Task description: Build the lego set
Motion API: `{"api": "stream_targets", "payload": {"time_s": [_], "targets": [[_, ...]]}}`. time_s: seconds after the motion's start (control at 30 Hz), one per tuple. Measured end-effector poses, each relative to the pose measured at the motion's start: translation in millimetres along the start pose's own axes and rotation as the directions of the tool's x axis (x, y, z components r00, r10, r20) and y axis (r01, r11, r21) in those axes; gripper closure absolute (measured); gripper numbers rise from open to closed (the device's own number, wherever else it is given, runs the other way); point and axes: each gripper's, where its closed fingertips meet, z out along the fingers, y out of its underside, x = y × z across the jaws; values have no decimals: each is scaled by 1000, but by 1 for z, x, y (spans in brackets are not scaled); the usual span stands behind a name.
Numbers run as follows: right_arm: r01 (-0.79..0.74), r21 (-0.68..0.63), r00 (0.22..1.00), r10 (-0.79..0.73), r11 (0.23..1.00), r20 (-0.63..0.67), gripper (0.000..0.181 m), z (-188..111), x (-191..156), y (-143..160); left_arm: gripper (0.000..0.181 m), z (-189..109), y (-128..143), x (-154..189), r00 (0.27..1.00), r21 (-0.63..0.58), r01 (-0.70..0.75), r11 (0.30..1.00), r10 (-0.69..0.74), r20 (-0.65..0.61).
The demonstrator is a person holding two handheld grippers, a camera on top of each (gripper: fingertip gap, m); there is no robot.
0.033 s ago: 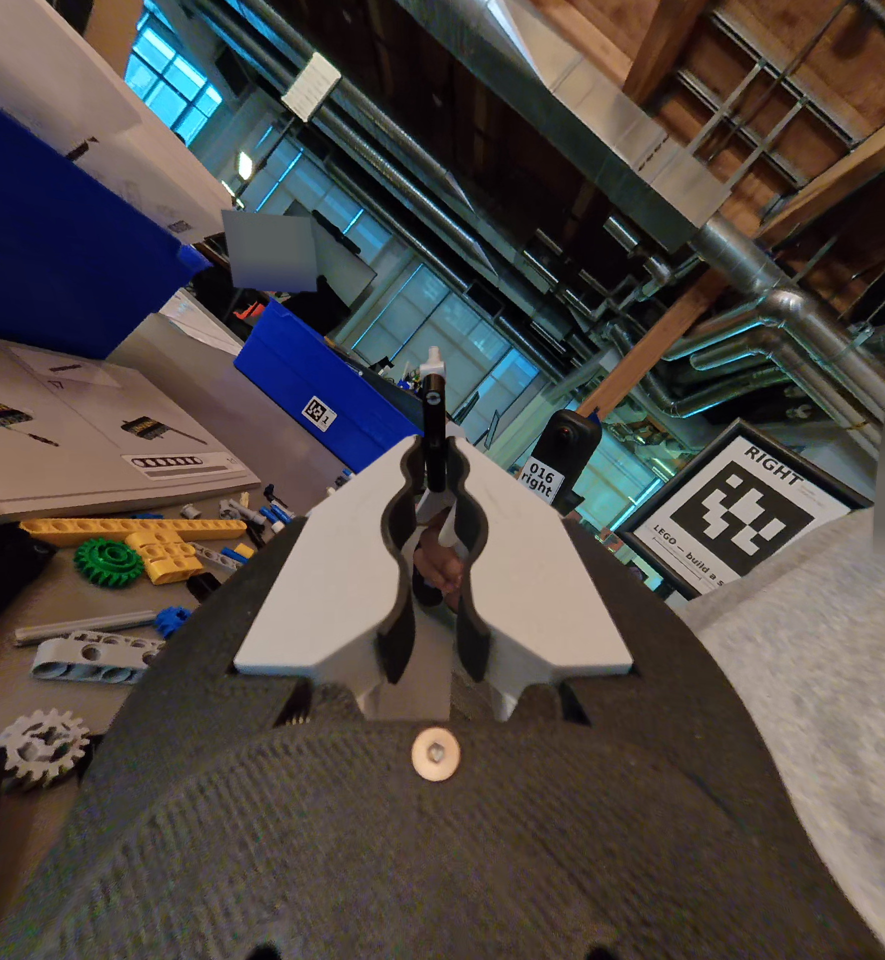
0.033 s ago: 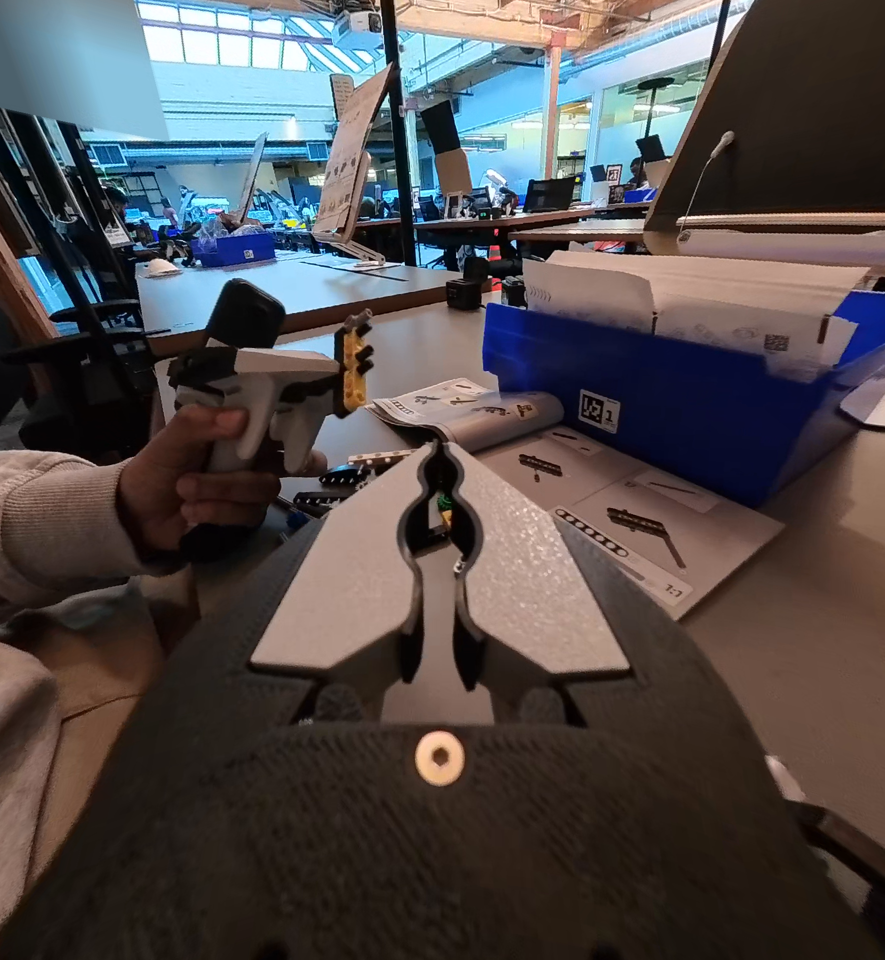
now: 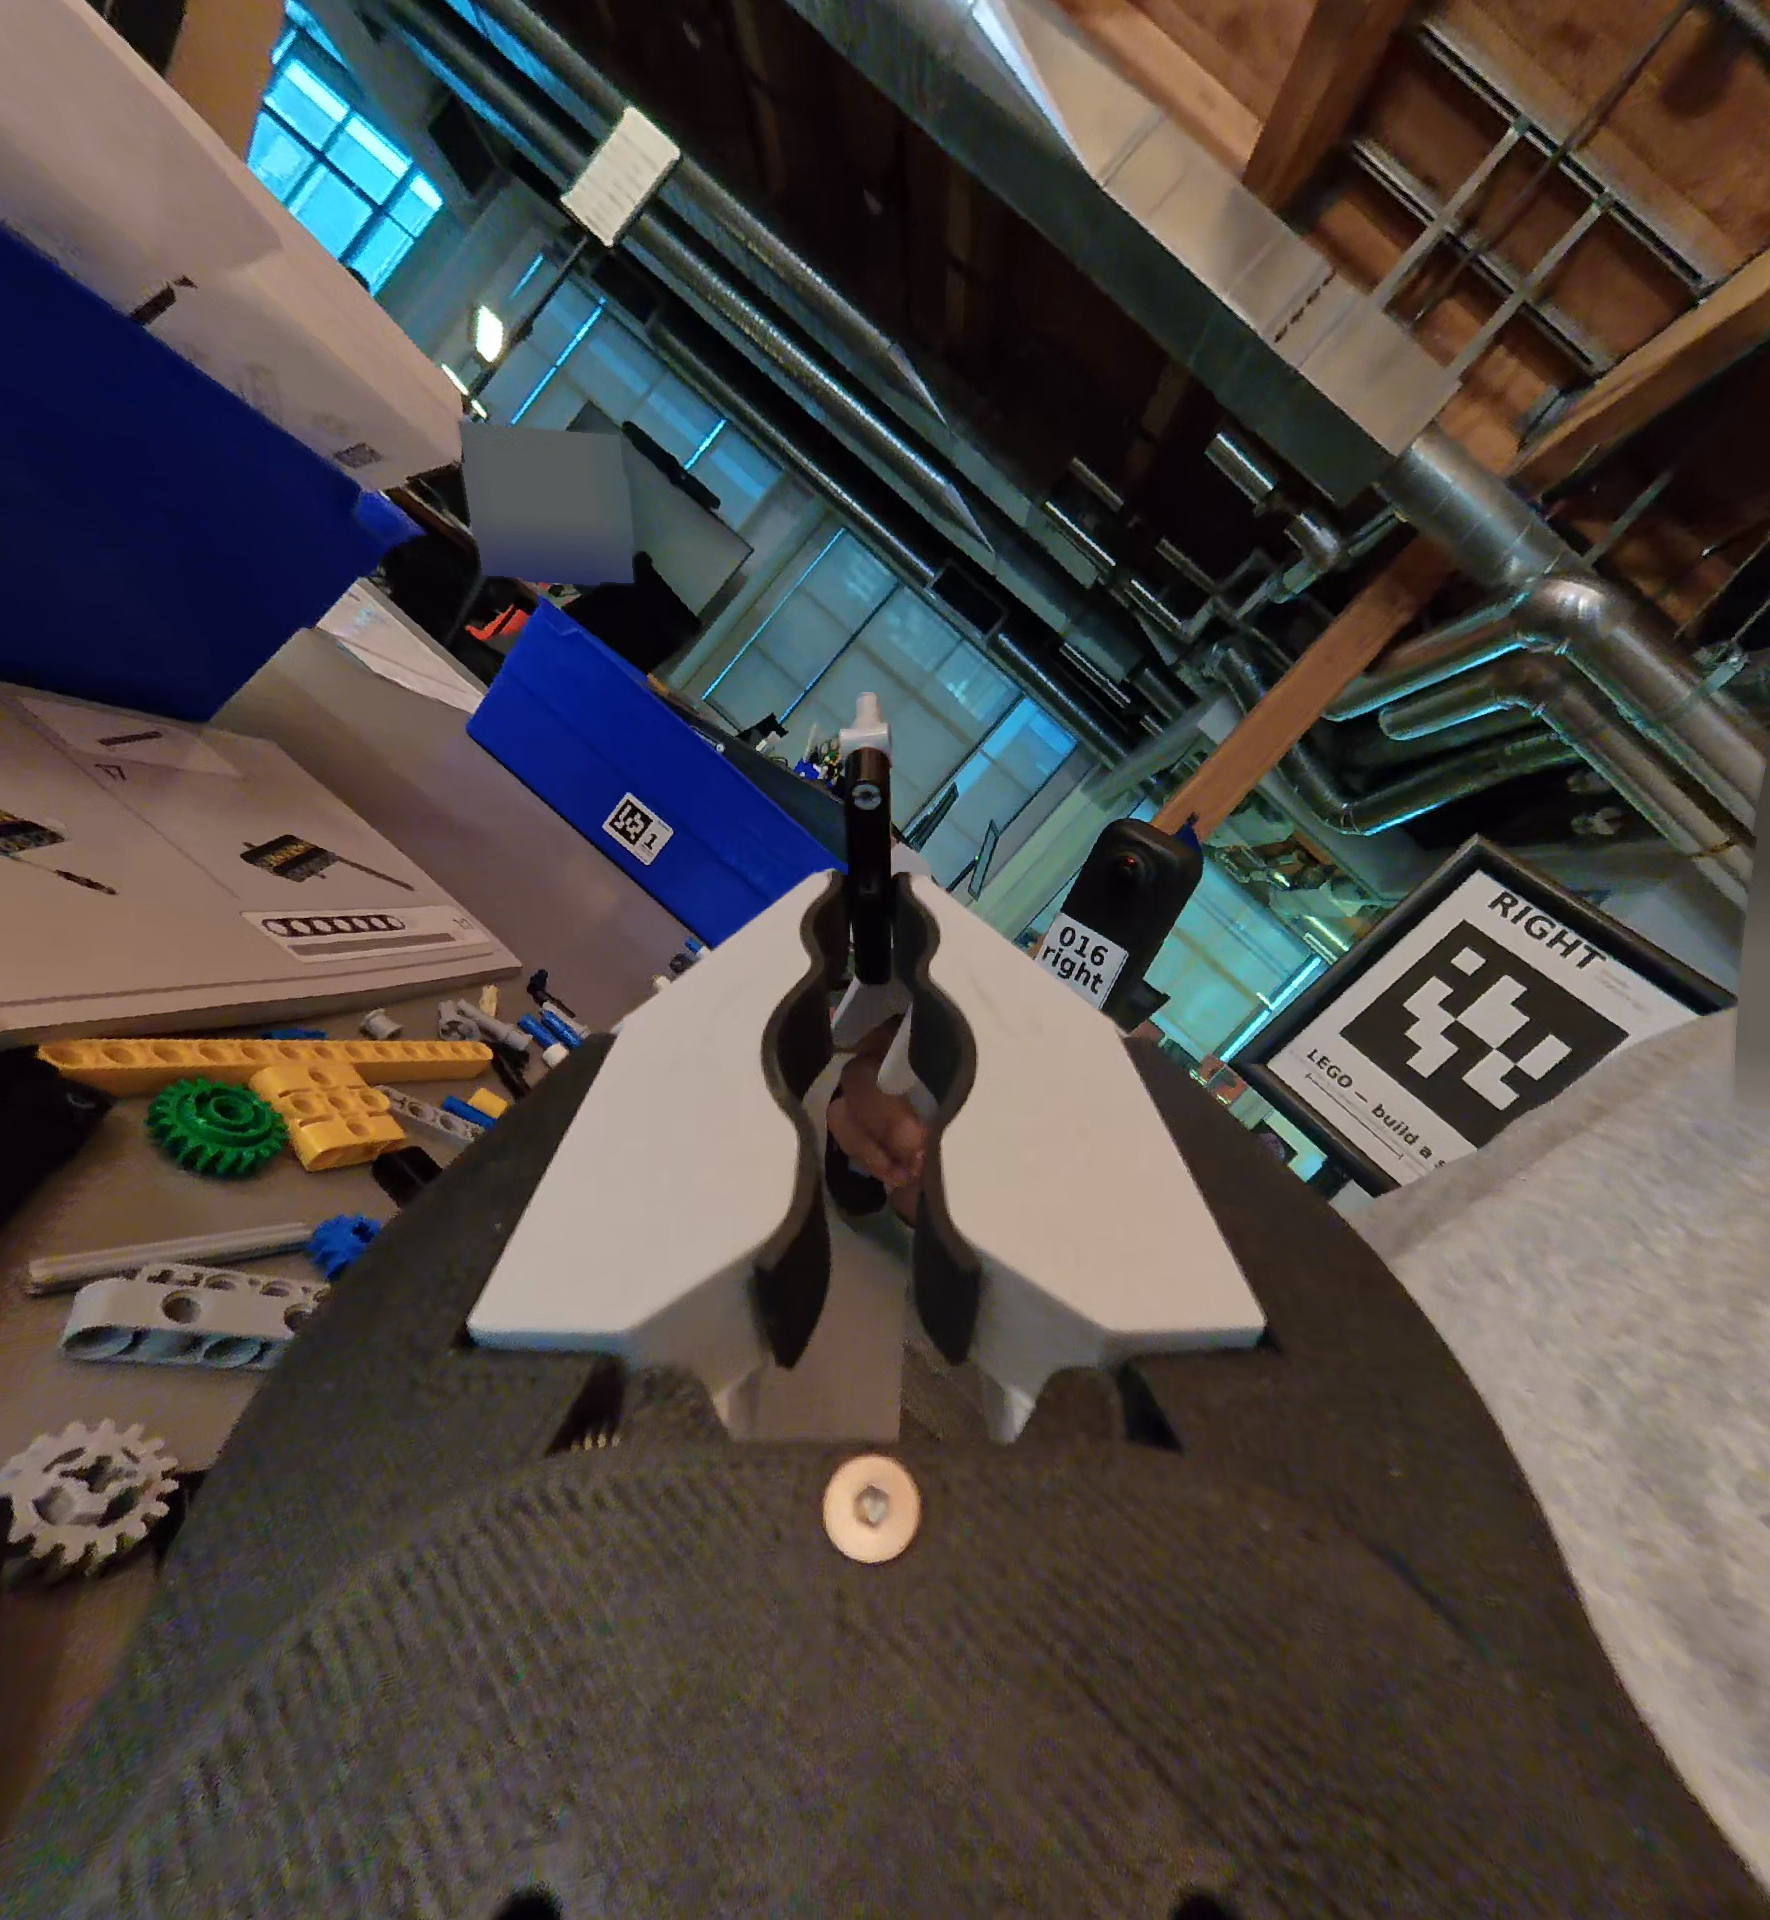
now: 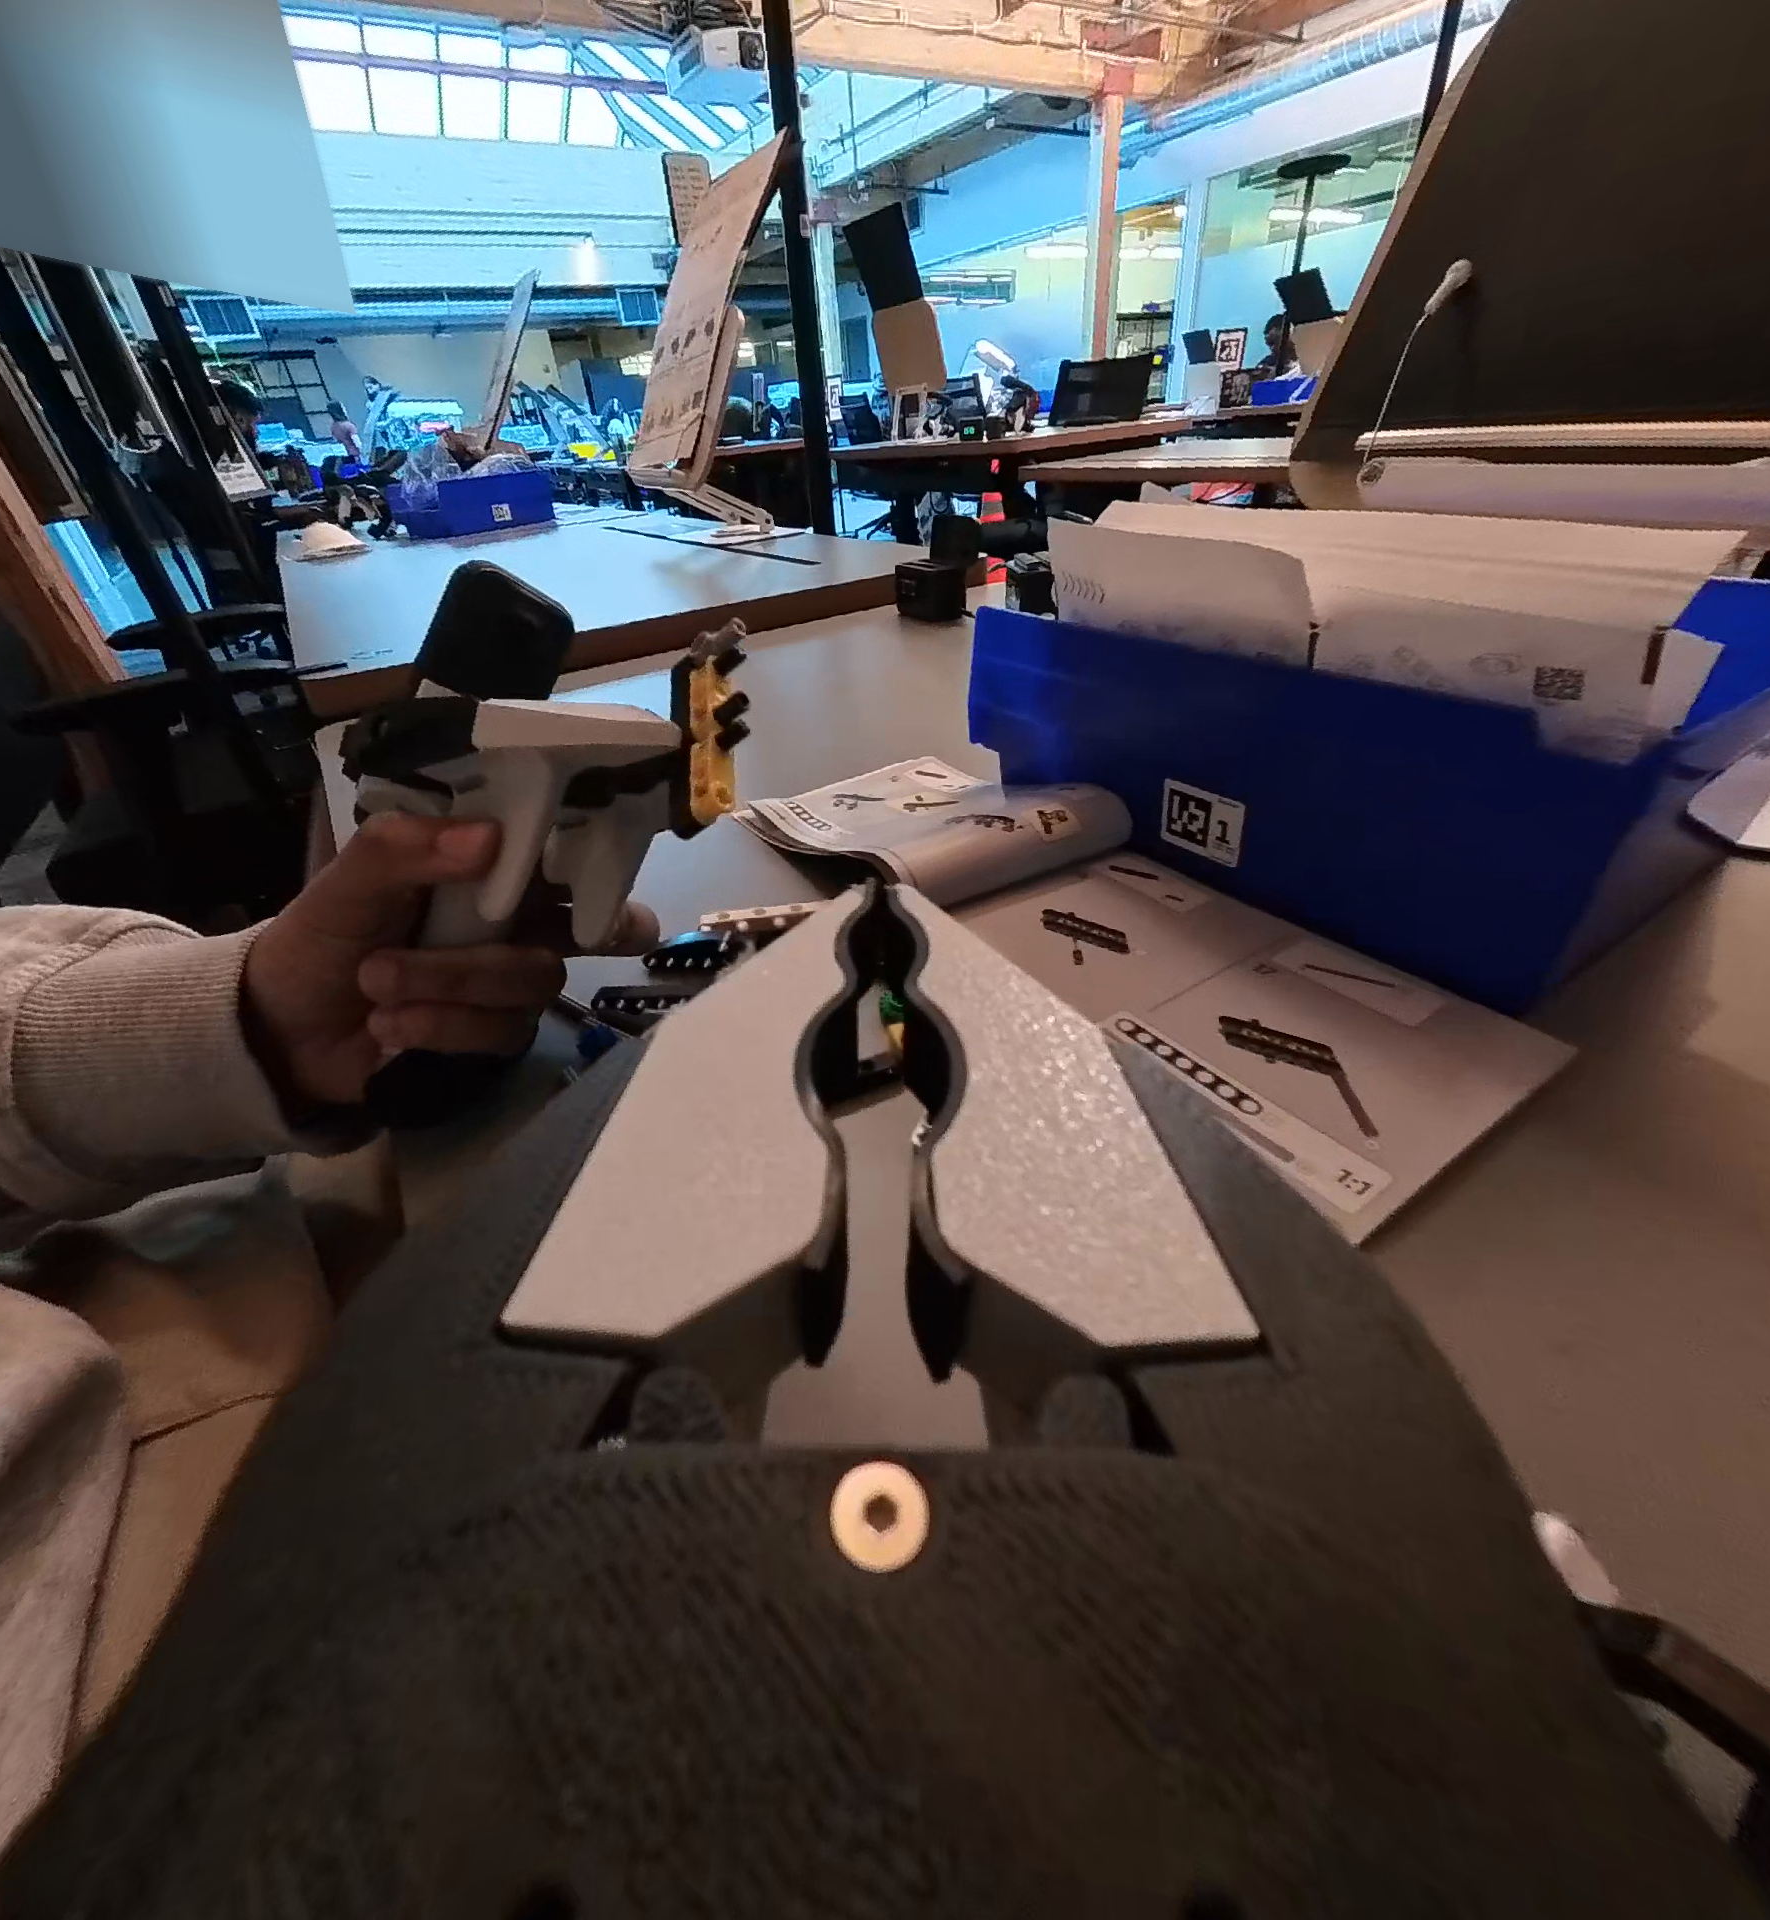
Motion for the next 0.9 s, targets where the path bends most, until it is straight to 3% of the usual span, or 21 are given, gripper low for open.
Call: {"api": "stream_targets", "payload": {"time_s": [0.23, 0.9], "targets": [[-51, 23, 998, 50, 998, 30, 181, -1, -4, -3, 174, 0, 1, 16, 995, 13, -57, 998, 58, -79], [-124, 41, 991, 121, 991, 58, 179, 1, -5, -4, 175, 4, 4, 3, 1000, -3, -23, 1000, 23, -16]]}}
